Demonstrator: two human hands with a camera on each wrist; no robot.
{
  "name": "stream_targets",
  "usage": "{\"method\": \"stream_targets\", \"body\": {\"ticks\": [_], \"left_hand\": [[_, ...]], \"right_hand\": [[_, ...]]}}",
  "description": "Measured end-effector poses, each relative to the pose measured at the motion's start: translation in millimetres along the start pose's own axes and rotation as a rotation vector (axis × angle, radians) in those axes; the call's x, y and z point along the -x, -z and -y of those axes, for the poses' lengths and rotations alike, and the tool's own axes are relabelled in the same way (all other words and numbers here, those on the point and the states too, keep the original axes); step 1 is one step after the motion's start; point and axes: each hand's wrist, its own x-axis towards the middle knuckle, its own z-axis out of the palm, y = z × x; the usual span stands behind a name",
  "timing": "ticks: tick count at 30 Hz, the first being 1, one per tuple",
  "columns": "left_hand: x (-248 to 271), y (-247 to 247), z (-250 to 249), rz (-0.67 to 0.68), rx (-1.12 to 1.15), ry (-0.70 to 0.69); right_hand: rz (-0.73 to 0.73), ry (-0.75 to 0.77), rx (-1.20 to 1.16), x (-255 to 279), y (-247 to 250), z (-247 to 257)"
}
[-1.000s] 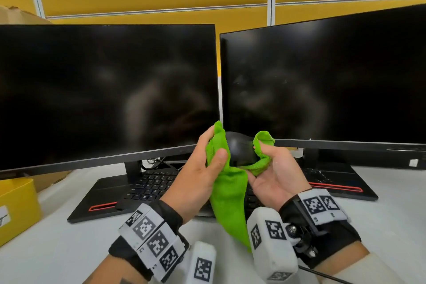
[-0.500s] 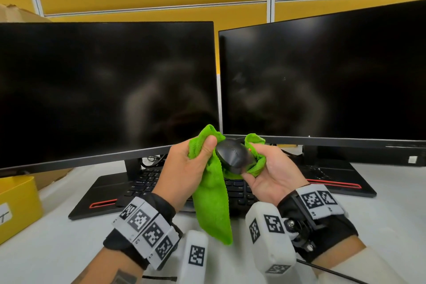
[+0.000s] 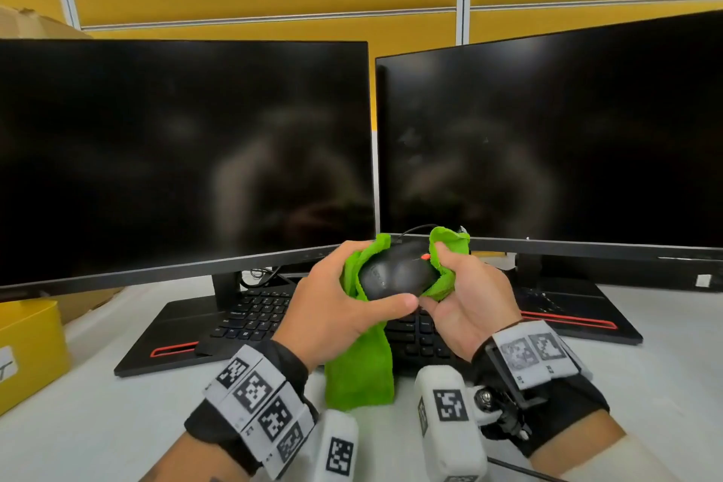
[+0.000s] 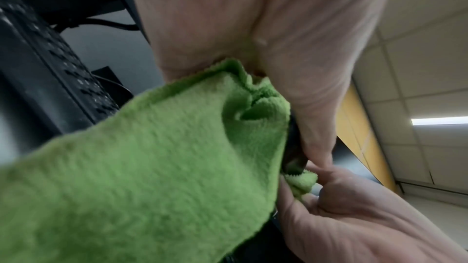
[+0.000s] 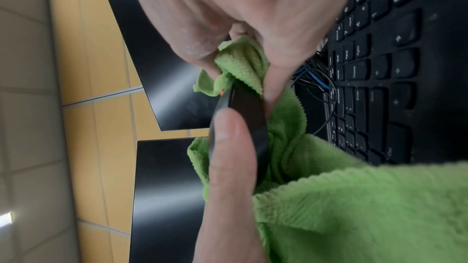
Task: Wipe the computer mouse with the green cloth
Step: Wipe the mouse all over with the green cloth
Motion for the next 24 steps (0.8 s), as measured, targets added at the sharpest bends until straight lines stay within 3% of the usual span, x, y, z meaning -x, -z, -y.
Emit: {"method": "stream_targets", "body": {"ticks": [6, 10, 13, 17, 19, 24], "left_hand": [[-1, 5, -4, -0.148, -0.004, 0.001], [1, 5, -6, -0.199, 0.033, 0.038], [3, 4, -8, -0.163, 0.02, 0.034], [2, 9, -10, 0.018, -0.084, 0.035], [0, 11, -9, 0.018, -0.189, 0.012], [1, 12, -11, 0.073, -0.268, -0.014]], "right_hand": [[0.261, -0.085, -0.079, 1, 3, 4], [0.37, -0.112, 0.112, 5, 5, 3], [0.364, -0.053, 0.254, 5, 1, -2], [0.22, 0.002, 0.315, -1, 4, 2], [0.157, -0.002, 0.328, -1, 5, 5], [0.183, -0.015, 0.421, 3, 5, 7]]}}
